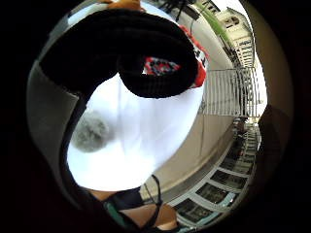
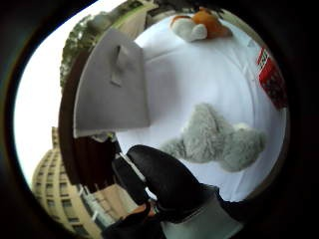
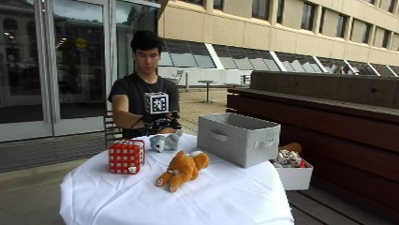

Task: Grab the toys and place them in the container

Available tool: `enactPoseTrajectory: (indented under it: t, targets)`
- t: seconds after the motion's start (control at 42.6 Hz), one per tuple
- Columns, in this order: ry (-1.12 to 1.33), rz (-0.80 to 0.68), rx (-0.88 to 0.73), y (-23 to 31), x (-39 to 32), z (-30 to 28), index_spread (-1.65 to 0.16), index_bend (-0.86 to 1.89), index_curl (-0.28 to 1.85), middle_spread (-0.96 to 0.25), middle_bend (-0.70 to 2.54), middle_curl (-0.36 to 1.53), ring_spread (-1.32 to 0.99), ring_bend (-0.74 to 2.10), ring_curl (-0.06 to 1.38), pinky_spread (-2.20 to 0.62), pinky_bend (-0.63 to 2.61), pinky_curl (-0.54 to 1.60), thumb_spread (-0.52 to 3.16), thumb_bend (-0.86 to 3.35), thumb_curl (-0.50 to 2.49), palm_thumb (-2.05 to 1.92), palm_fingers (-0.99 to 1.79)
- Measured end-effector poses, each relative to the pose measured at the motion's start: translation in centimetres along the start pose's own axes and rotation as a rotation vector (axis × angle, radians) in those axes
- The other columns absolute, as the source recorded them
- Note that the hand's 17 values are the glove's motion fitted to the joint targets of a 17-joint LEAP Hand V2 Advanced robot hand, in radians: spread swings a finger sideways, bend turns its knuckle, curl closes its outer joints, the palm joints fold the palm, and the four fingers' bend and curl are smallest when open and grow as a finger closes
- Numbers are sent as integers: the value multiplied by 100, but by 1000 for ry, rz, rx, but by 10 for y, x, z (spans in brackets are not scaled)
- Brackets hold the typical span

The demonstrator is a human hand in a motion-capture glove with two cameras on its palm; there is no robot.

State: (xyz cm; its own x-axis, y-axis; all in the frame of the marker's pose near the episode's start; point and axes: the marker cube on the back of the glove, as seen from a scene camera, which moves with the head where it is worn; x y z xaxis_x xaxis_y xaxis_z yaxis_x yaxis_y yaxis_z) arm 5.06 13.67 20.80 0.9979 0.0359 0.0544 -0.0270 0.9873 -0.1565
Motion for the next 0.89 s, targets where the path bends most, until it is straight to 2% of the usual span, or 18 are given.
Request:
enactPoseTrajectory:
  t: [0.188,0.329,0.352,0.446,0.517,0.611,0.705,0.752,0.775,0.822,0.846,0.893]
  targets:
    - [-17,55,-107,21,2,65,-32,14,20,-4,6,16,-7,18,21,4,130,44,100,-4,12,-4,-17]
    - [-8,94,-81,27,5,79,-33,29,26,-1,4,12,-5,31,25,-1,137,45,114,14,19,25,5]
    - [-13,102,-68,29,4,81,-33,22,24,-1,6,12,-4,28,24,1,139,45,113,7,18,15,-7]
    - [-40,186,54,30,0,87,-33,33,28,0,7,10,-6,52,29,-12,137,42,123,23,25,43,29]
    - [-68,128,23,25,3,83,-33,37,30,0,8,9,-9,67,33,-18,134,40,127,28,29,51,44]
    - [-76,71,-65,25,8,76,-32,59,39,-2,10,8,-14,74,36,-25,125,37,126,35,35,64,58]
    - [26,152,24,15,7,72,-29,70,45,-4,12,7,-18,78,39,-29,121,37,123,44,42,81,62]
    - [98,144,40,13,7,68,-28,72,47,-5,18,9,-22,85,41,-32,114,35,120,49,45,89,76]
    - [126,105,23,14,7,65,-27,74,47,-8,29,12,-26,93,42,-34,105,32,124,55,48,95,99]
    - [152,51,1,11,9,60,-26,70,46,-10,34,14,-29,95,40,-37,98,29,128,60,51,100,108]
    - [152,60,8,7,9,57,-26,72,47,-10,28,12,-30,94,40,-37,99,30,124,59,51,100,100]
    - [139,134,36,-8,8,49,-25,68,48,-16,61,23,-33,97,42,-42,86,27,136,68,54,105,130]
